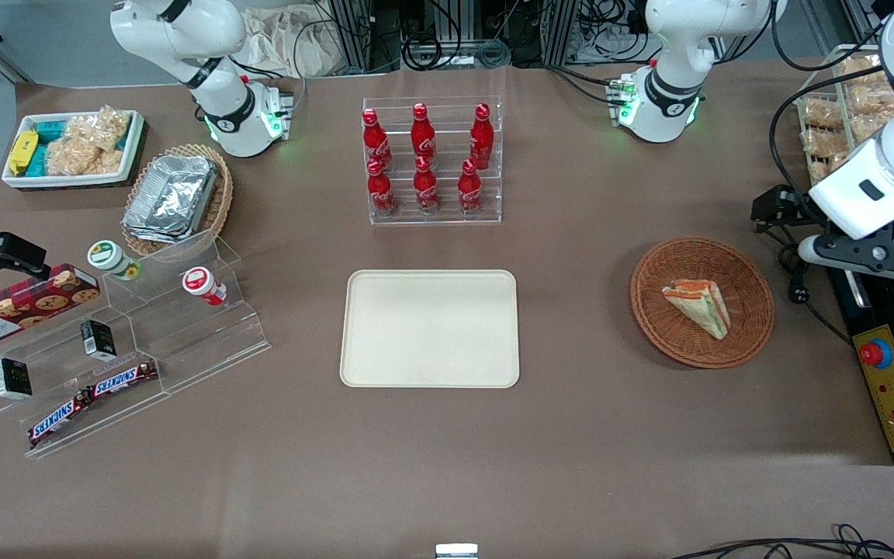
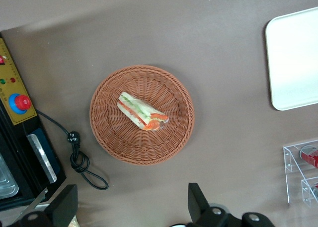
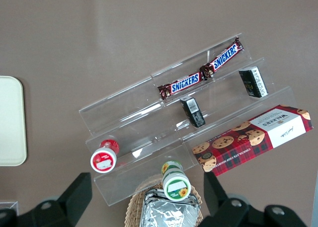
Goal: Place sandwich from basket to tray
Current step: 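Move the left gripper down over the wrapped sandwich in the wicker basket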
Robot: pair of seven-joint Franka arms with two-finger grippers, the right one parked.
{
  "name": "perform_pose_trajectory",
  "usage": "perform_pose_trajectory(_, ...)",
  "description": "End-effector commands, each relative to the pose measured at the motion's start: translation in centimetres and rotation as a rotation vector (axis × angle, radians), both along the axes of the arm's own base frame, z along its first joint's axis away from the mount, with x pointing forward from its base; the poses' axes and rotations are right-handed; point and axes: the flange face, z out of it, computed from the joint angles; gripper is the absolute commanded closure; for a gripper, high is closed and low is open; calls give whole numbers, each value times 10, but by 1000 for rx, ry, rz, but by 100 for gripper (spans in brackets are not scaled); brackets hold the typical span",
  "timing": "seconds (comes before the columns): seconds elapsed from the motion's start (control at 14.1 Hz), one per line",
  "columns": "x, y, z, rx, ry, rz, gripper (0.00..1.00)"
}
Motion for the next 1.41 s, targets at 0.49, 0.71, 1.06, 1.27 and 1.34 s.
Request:
perform_pose_trajectory(0.49,-1,19,-61,57,-7,634,0)
perform_pose_trajectory(0.71,-11,23,-121,53,-54,845,0)
perform_pose_trajectory(1.06,-26,34,-214,59,-74,1130,0)
perform_pose_trajectory(1.27,-24,36,-259,41,-93,1271,0)
perform_pose_trajectory(1.34,-23,35,-268,46,-85,1275,0)
